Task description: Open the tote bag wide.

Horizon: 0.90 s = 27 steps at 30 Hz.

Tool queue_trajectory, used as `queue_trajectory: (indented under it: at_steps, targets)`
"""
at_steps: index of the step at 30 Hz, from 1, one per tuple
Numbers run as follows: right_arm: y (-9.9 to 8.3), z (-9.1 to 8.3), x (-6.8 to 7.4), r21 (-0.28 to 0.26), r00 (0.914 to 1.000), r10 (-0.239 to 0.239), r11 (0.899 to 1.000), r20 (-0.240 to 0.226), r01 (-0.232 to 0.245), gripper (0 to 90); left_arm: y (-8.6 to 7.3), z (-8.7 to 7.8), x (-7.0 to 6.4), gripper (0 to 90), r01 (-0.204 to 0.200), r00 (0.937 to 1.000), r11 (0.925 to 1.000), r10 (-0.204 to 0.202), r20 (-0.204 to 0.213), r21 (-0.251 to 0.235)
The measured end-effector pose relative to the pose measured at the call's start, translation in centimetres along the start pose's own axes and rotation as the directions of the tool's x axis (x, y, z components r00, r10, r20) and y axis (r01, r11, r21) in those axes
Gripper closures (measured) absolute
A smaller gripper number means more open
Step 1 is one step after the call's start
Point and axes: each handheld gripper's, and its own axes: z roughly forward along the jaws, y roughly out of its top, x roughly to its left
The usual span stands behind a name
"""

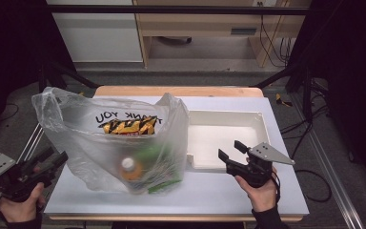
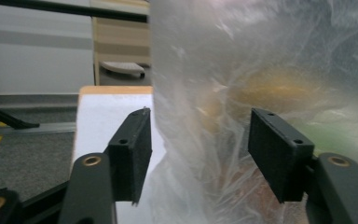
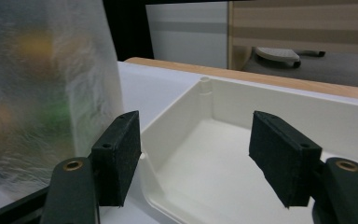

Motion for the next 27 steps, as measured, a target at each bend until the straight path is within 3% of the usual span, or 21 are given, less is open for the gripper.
queue_trajectory:
  at_steps: [7,11,13,14,20,24,27]
  targets:
    - [1.7,1.7,2.8,-0.013,0.995,-0.053,0.999,-0.084,0.052,35.6,0.1,1.3,-0.5,56.1,0.002,0.9996,0.9996,-0.003,0.029,0.026]
    - [2.5,2.8,4.9,-0.029,0.9854,-0.072,0.997,-0.154,0.068,35.5,0.1,1.7,-0.6,67.7,0.001,0.999,0.9987,-0.003,0.044,0.052]
    - [2.6,2.9,5.3,-0.031,0.9838,-0.073,0.997,-0.164,0.069,35.2,0.0,1.8,-0.7,70.3,0.002,0.9986,0.9981,-0.005,0.052,0.061]
    - [2.8,3.4,6.3,-0.035,0.9776,-0.088,0.996,-0.191,0.082,34.5,0.0,1.9,-0.7,76.0,-0.001,0.9985,0.9975,-0.003,0.054,0.071]
    - [3.4,4.7,7.8,-0.041,0.9679,-0.1,0.995,-0.231,0.093,36.7,-0.2,2.2,-1.0,86.2,-0.013,0.9974,0.9954,0.006,0.071,0.095]
    - [3.6,5.4,8.4,-0.033,0.9601,-0.103,0.995,-0.26,0.098,53.2,-0.3,2.4,-1.2,89.9,-0.018,0.9954,0.9935,0.008,0.095,0.112]
    - [3.5,5.6,8.5,-0.012,0.9535,-0.105,0.994,-0.283,0.106,72.0,-0.4,2.3,-1.5,90.0,-0.026,0.9938,0.9929,0.013,0.11,0.116]
